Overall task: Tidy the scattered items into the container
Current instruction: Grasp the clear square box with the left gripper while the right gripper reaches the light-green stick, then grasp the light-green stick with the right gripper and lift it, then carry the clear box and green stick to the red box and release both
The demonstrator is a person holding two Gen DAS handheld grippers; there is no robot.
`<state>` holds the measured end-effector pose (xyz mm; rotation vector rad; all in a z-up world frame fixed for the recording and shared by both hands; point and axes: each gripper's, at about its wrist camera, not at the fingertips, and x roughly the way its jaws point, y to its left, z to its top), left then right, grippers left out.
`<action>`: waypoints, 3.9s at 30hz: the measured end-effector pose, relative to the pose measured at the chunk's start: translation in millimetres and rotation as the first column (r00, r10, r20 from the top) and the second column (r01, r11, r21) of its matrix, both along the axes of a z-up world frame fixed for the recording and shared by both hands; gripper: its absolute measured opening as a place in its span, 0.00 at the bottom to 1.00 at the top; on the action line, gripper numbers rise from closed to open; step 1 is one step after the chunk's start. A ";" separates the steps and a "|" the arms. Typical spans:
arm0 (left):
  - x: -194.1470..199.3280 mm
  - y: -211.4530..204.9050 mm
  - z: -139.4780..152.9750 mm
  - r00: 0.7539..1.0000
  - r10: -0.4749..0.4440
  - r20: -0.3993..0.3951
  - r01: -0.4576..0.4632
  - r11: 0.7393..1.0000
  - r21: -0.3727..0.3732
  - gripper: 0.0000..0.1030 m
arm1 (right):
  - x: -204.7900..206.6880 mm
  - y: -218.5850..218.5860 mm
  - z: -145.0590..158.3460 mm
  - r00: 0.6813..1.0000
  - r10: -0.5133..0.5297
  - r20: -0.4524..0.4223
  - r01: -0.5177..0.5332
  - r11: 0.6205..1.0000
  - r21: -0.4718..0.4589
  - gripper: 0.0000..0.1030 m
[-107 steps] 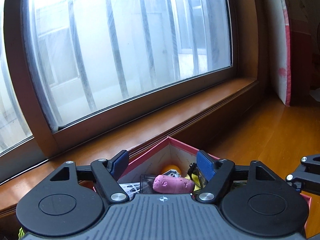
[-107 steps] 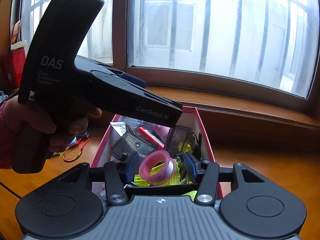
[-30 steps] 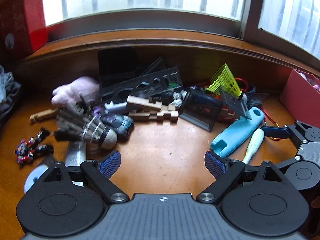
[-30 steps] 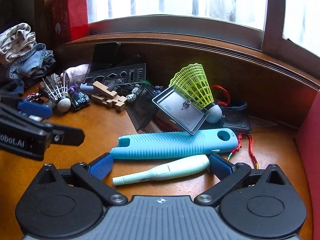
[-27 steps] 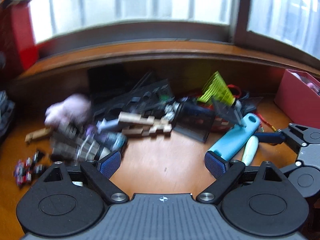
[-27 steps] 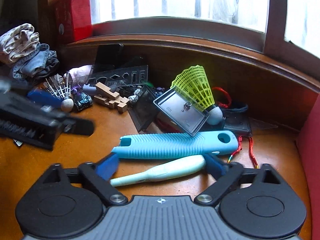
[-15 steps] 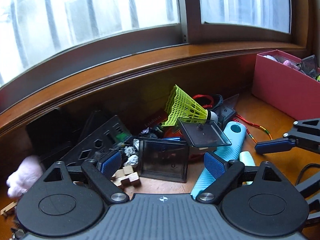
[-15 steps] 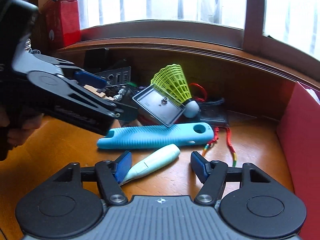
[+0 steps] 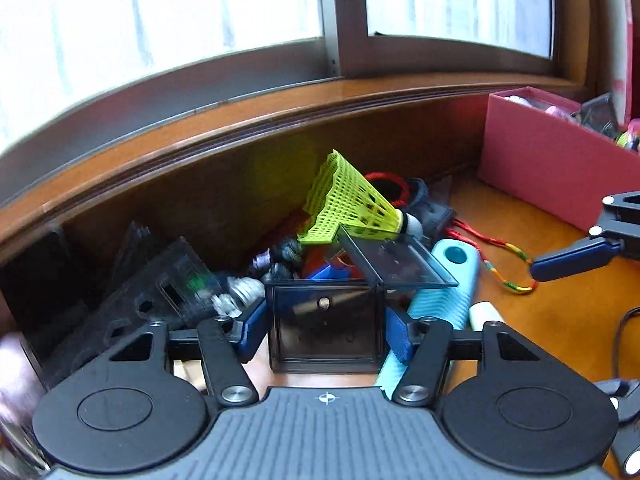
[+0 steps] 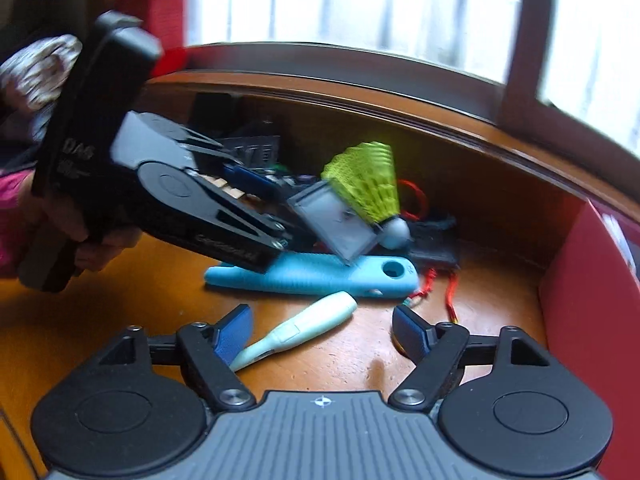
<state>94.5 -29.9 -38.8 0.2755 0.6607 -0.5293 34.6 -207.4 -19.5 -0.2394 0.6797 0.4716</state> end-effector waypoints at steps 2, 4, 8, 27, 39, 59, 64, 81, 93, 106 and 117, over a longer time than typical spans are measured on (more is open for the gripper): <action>-0.3 1.1 -1.5 1.000 0.013 -0.008 -0.013 1.000 -0.010 0.59 | -2.0 2.8 1.5 0.998 0.061 0.011 -0.060 0.998 -0.035 0.81; 1.2 1.0 -3.2 1.000 0.023 -0.018 -0.023 1.000 -0.015 0.59 | -0.8 5.2 1.1 0.994 0.109 0.012 -0.108 0.992 -0.059 0.82; 5.9 0.8 -6.4 0.998 0.041 -0.038 -0.042 0.999 -0.028 0.60 | 7.7 9.2 -2.7 0.986 0.167 -0.009 -0.167 0.983 -0.072 0.85; -19.1 31.6 18.8 0.990 0.136 -0.026 -0.138 0.982 -0.125 0.59 | 23.0 4.8 -18.9 0.992 0.111 -0.062 -0.105 0.990 0.093 0.29; -48.6 44.9 23.1 0.982 0.176 -0.061 -0.183 0.974 -0.135 0.59 | -15.9 0.3 2.7 0.993 0.066 -0.100 -0.067 0.998 -0.003 0.69; -81.5 46.4 34.9 0.983 0.181 -0.041 -0.185 0.973 -0.141 0.59 | -35.7 18.6 -2.5 0.982 -0.167 -0.090 0.174 0.982 0.077 0.19; -92.0 37.0 39.4 0.986 0.166 -0.031 -0.169 0.978 -0.126 0.60 | -43.4 7.4 3.9 0.975 -0.202 -0.090 0.212 0.970 0.116 0.19; -116.3 1.7 56.7 0.986 0.169 -0.011 -0.169 0.982 -0.081 0.60 | -74.0 -31.8 29.4 0.976 -0.212 -0.039 0.216 0.952 0.219 0.19; -117.2 -50.7 67.1 0.993 0.118 0.011 -0.116 0.989 -0.092 0.60 | -92.8 -84.7 62.9 0.970 -0.243 0.012 0.230 0.932 0.279 0.19; -109.6 -115.7 79.7 0.996 0.082 0.042 -0.077 0.992 -0.095 0.60 | -102.7 -147.0 90.1 0.958 -0.278 0.064 0.242 0.911 0.333 0.19; -99.5 -174.1 96.7 0.994 0.057 0.097 -0.047 0.993 -0.106 0.60 | -106.5 -201.4 105.8 0.942 -0.319 0.105 0.257 0.885 0.388 0.19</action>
